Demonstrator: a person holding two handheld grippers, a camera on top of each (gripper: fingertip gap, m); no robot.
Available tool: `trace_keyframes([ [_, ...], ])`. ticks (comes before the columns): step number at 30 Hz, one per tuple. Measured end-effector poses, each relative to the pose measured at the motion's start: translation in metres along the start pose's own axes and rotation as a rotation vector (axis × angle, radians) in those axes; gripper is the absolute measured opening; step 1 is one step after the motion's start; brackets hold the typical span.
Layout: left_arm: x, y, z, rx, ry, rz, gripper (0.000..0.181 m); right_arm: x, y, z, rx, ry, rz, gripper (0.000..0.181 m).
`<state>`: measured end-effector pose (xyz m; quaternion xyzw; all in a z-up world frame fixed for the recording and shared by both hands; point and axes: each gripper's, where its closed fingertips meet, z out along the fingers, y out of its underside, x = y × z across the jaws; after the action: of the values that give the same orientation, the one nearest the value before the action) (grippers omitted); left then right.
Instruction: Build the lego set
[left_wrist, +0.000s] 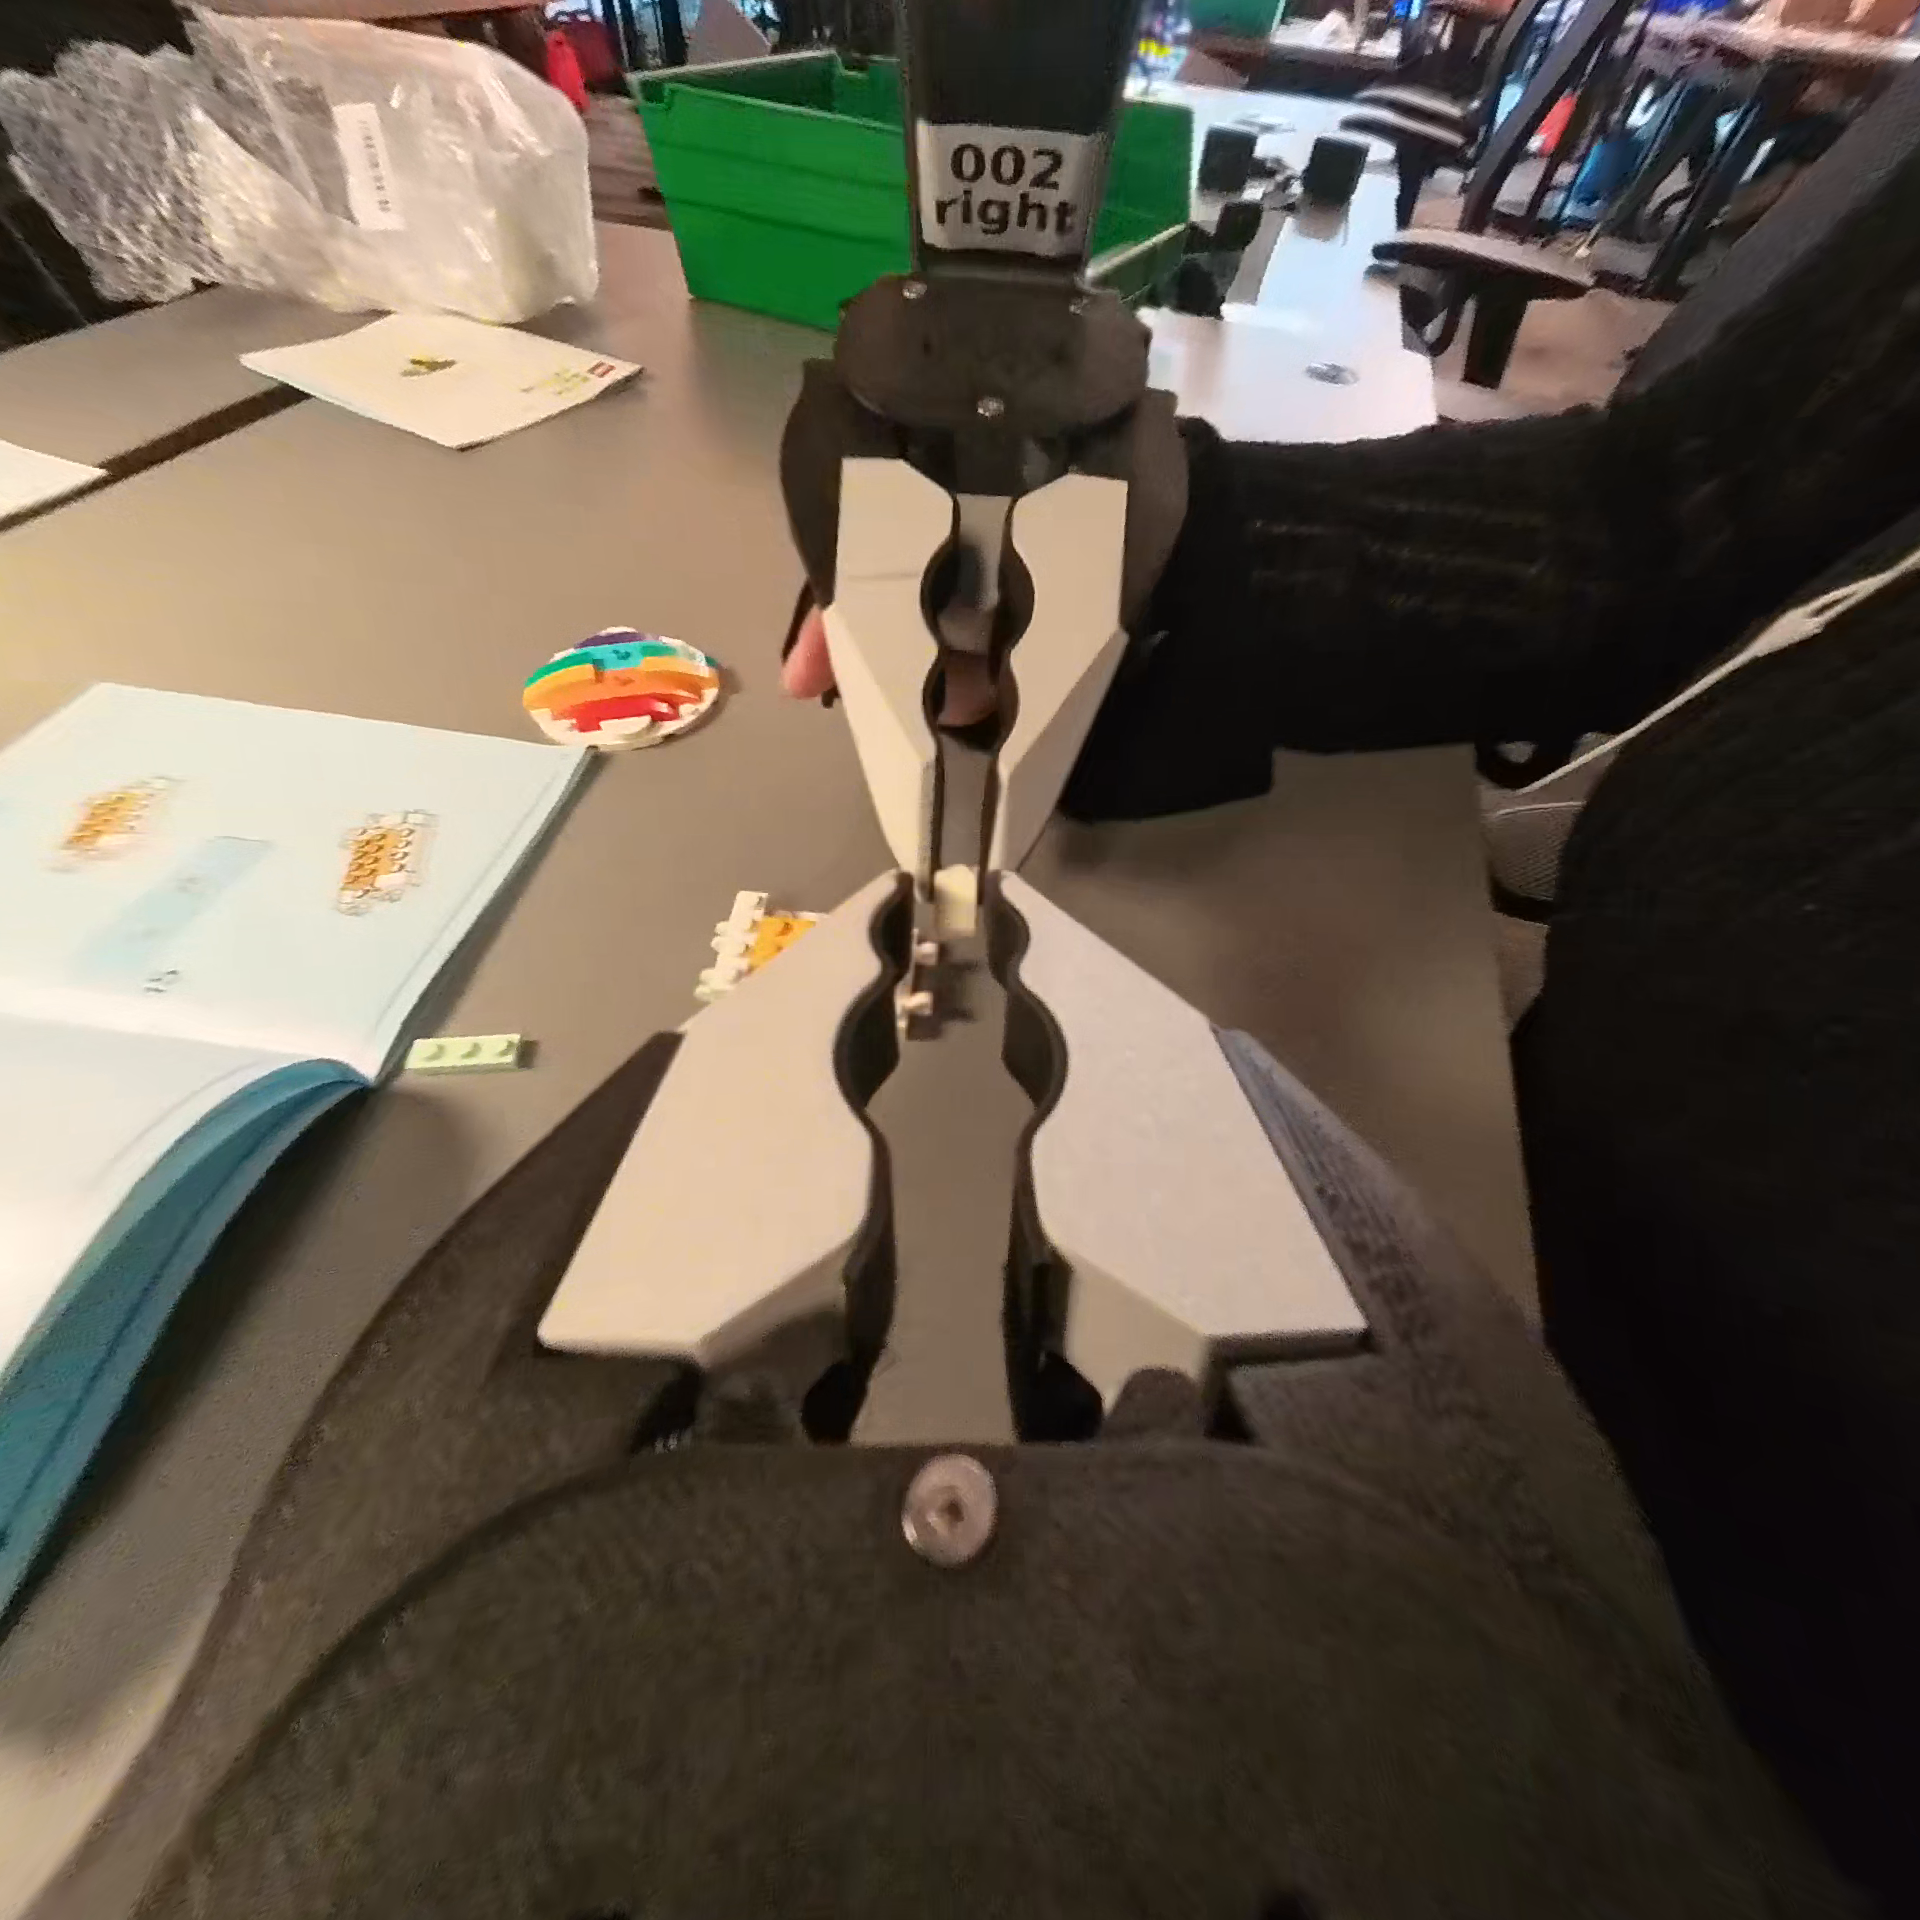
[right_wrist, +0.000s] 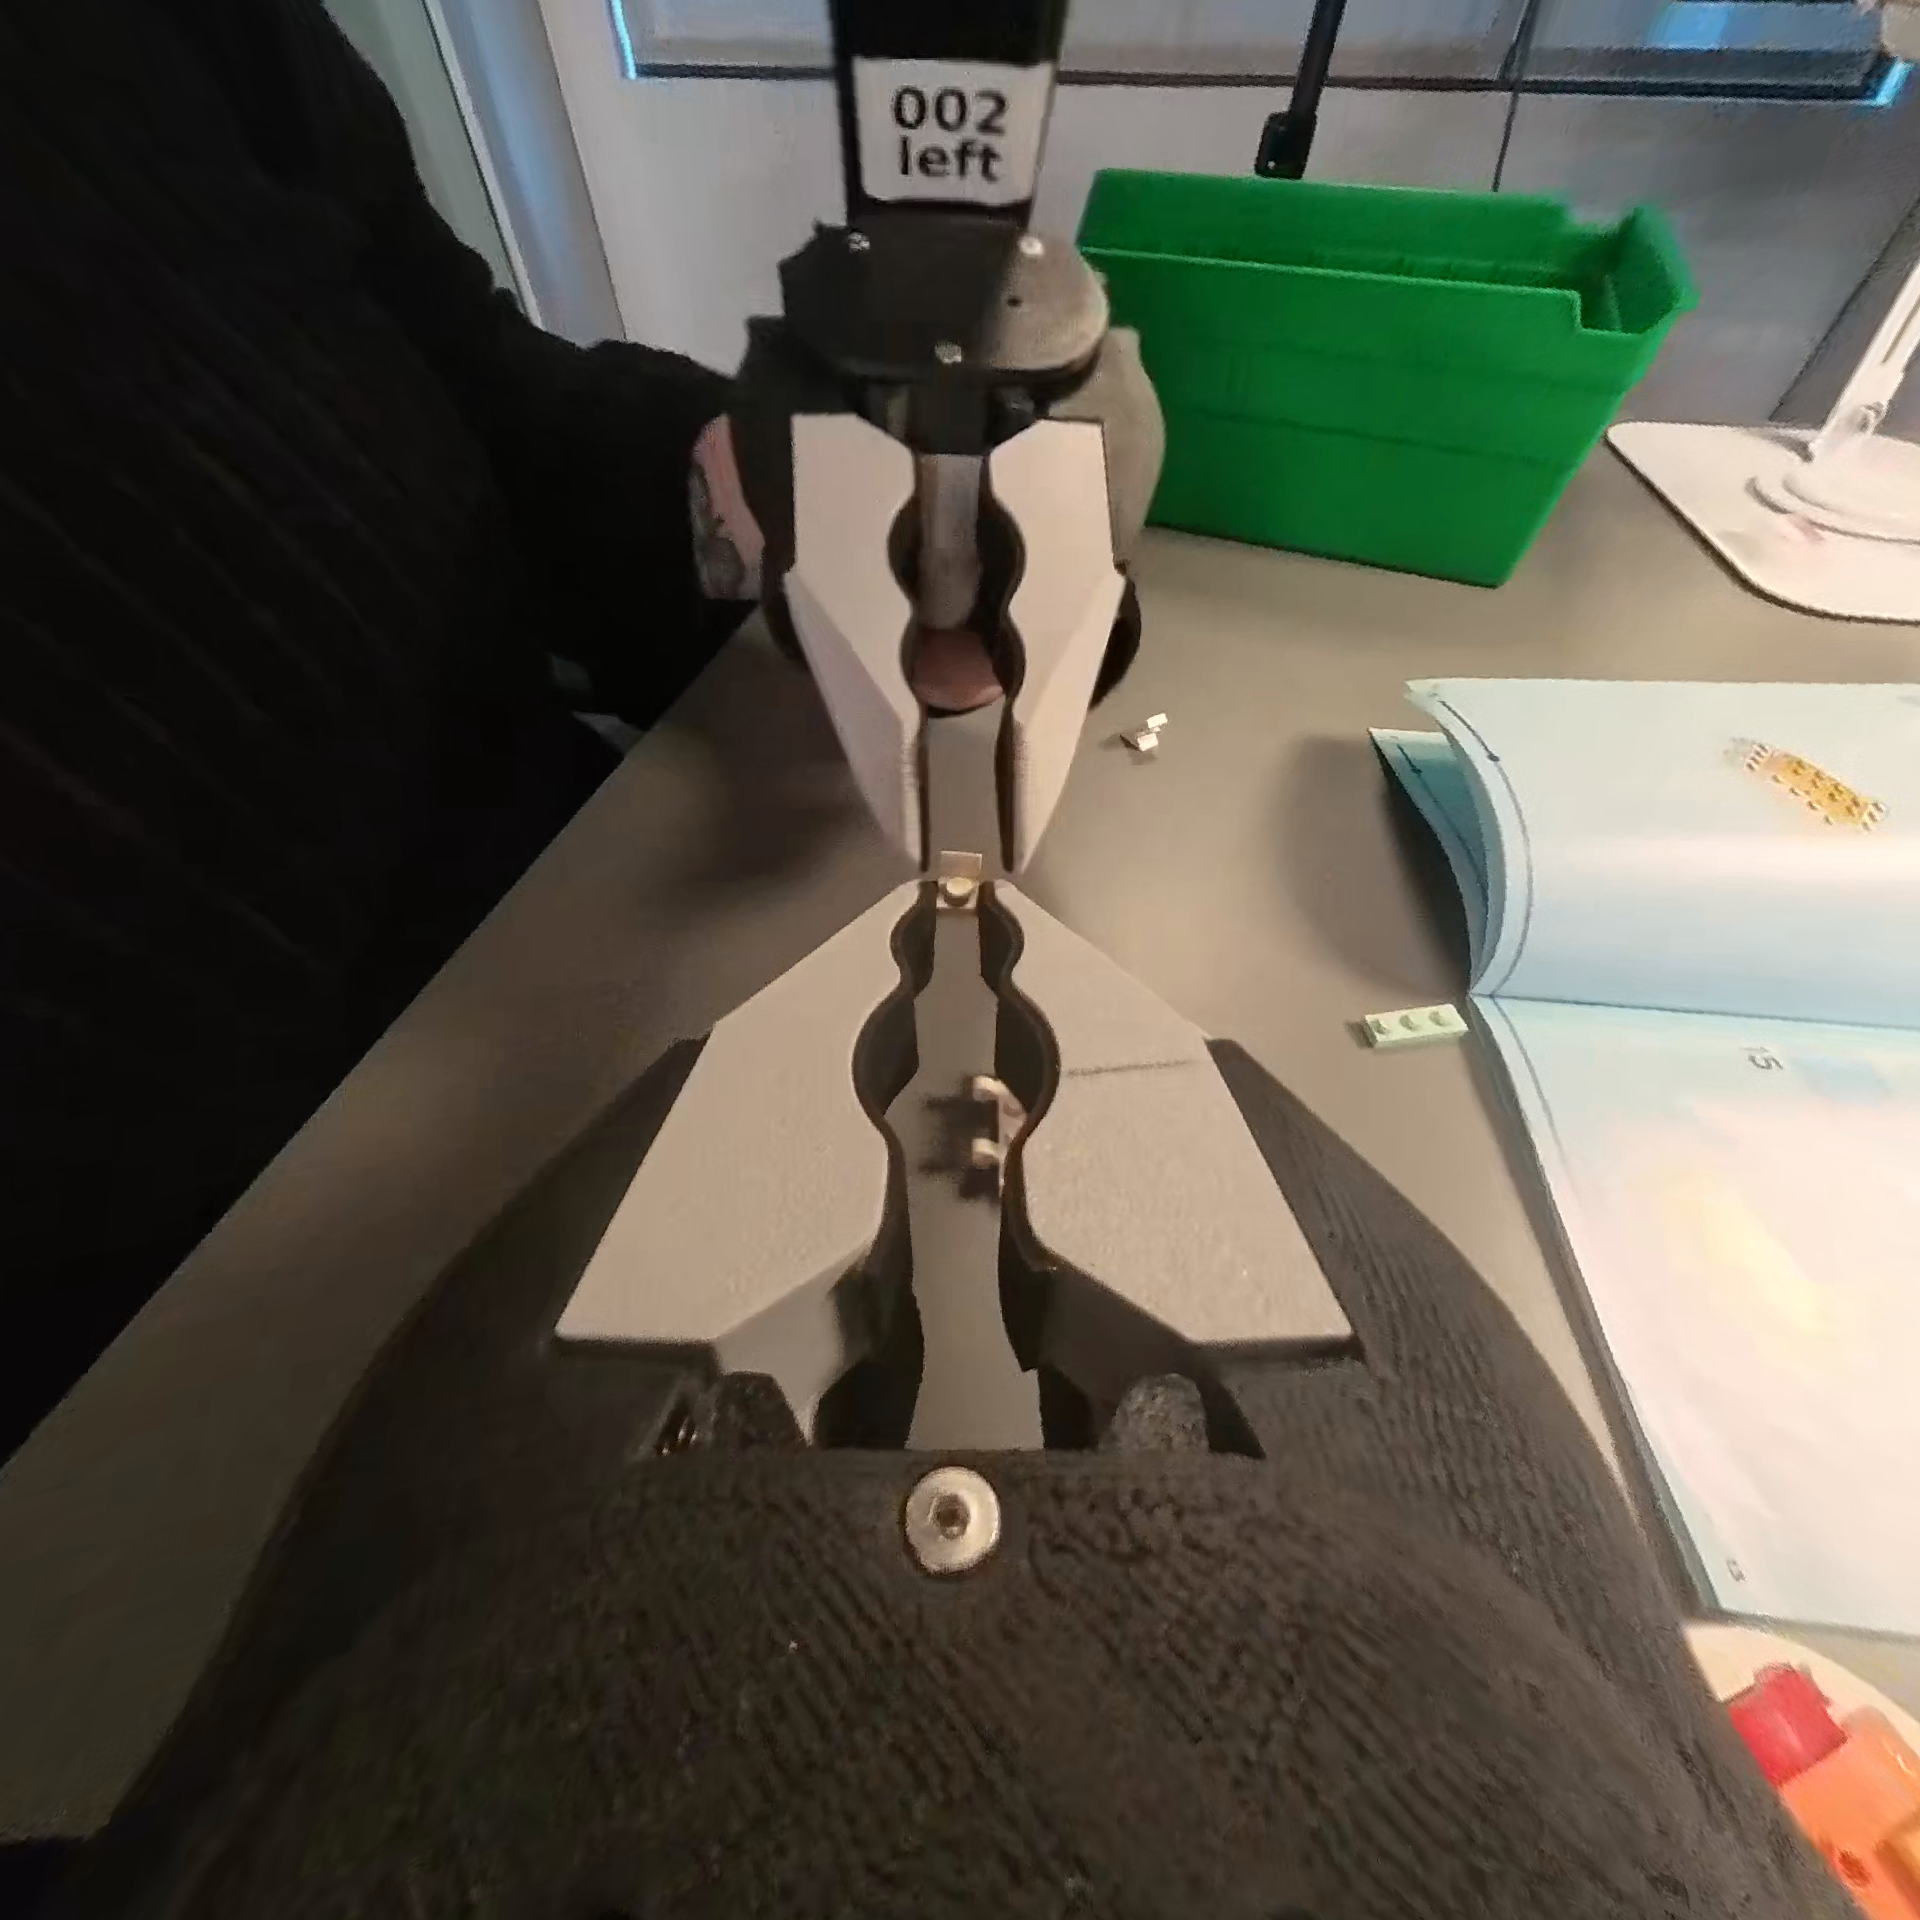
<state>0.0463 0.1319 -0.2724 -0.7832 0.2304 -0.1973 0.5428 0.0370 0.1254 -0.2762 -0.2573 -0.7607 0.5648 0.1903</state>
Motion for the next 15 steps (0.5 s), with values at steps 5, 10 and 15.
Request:
trace_keyframes([
  [5,0.002,0.005,0.001,-0.011,0.022,-0.023,0.007,-0.001,-0.002,-0.002,0.017,-0.005,-0.015,0.006],
  [10,-0.005,0.009,0.001,-0.026,-0.016,-0.04,0.007,0.005,0.002,-0.006,-0.013,0.043,-0.038,0.032],
  [15,-0.013,0.015,-0.009,-0.045,-0.062,-0.05,0.007,0.03,0.041,-0.02,-0.249,0.157,-0.058,0.076],
])
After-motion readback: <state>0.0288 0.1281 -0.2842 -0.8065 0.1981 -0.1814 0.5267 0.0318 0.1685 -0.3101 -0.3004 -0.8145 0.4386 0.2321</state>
